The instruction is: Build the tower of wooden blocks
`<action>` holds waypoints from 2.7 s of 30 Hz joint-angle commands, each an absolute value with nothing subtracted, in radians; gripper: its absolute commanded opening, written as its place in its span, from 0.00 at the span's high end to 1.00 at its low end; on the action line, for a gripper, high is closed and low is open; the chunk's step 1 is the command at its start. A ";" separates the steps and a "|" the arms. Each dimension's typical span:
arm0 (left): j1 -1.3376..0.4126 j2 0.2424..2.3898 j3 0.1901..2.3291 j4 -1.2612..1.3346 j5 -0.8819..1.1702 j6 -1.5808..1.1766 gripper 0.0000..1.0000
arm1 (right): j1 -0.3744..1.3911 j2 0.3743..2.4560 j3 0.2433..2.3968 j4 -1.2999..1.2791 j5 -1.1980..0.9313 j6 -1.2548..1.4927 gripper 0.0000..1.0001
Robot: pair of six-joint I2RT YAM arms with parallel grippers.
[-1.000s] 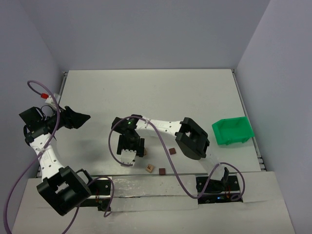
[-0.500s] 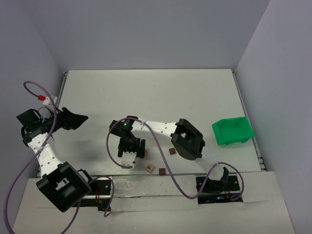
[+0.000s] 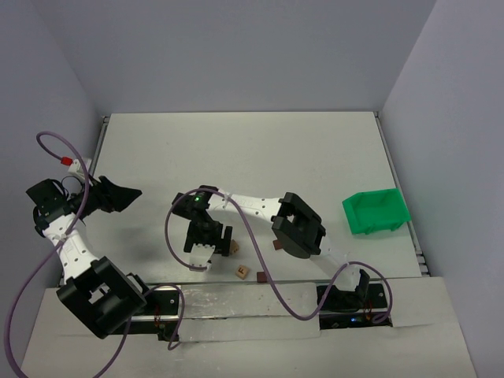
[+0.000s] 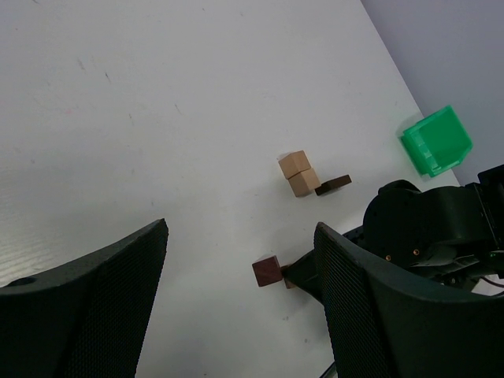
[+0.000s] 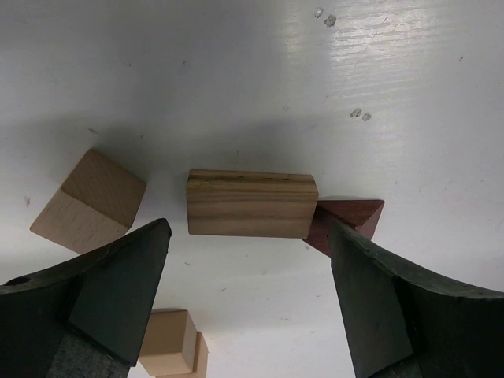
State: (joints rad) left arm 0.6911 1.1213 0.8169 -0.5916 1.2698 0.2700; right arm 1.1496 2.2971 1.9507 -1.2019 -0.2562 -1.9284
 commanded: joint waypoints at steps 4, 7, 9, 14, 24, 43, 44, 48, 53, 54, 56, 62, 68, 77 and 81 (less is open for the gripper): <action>0.709 1.127 0.850 -0.603 1.322 0.316 0.19 | 1.161 2.318 2.001 -1.252 -0.285 -1.893 0.12; 0.712 1.132 0.853 -0.609 1.324 0.322 0.19 | 1.161 2.324 2.002 -1.251 -0.290 -1.881 0.13; 0.714 1.135 0.853 -0.613 1.324 0.324 0.19 | 1.161 2.326 1.996 -1.240 -0.289 -1.874 0.14; 0.714 1.138 0.856 -0.618 1.325 0.331 0.19 | 1.161 2.332 1.992 -1.222 -0.295 -1.859 0.16; 0.715 1.141 0.859 -0.615 1.325 0.327 0.19 | 1.159 2.337 1.976 -1.194 -0.299 -1.844 0.22; 0.715 1.141 0.862 -0.620 1.318 0.326 0.19 | 1.158 2.332 1.939 -1.142 -0.306 -1.815 0.26; 0.715 1.140 0.861 -0.617 1.318 0.324 0.19 | 1.158 2.332 1.938 -1.140 -0.307 -1.813 0.28; 0.715 1.140 0.860 -0.608 1.316 0.311 0.19 | 1.158 2.319 1.921 -1.123 -0.308 -1.808 0.34; 0.716 1.132 0.861 -0.606 1.312 0.311 0.19 | 1.158 2.263 1.899 -1.111 -0.315 -1.764 0.46; 0.716 1.128 0.861 -0.605 1.310 0.312 0.19 | 1.158 2.246 1.898 -1.115 -0.318 -1.744 0.48; 0.715 1.120 0.867 -0.606 1.304 0.314 0.19 | 1.157 2.206 1.901 -1.135 -0.322 -1.696 0.51; 0.715 1.089 0.874 -0.585 1.321 0.303 0.19 | 1.111 2.093 1.957 -1.236 -0.377 -1.509 0.59; 0.715 1.073 0.882 -0.561 1.279 0.280 0.19 | 1.001 2.011 1.965 -1.275 -0.402 -1.264 0.67; 0.701 1.061 0.900 -0.505 1.224 0.189 0.18 | 0.824 2.039 2.020 -1.243 -0.367 -0.998 0.73; 0.689 1.054 0.893 -0.461 1.201 0.140 0.18 | 0.808 2.071 2.031 -1.223 -0.334 -0.953 0.73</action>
State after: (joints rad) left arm 0.7001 1.0721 0.8545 -0.5445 1.2154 0.1954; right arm 0.8076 2.0458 1.9833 -1.2322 -0.3572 -1.0533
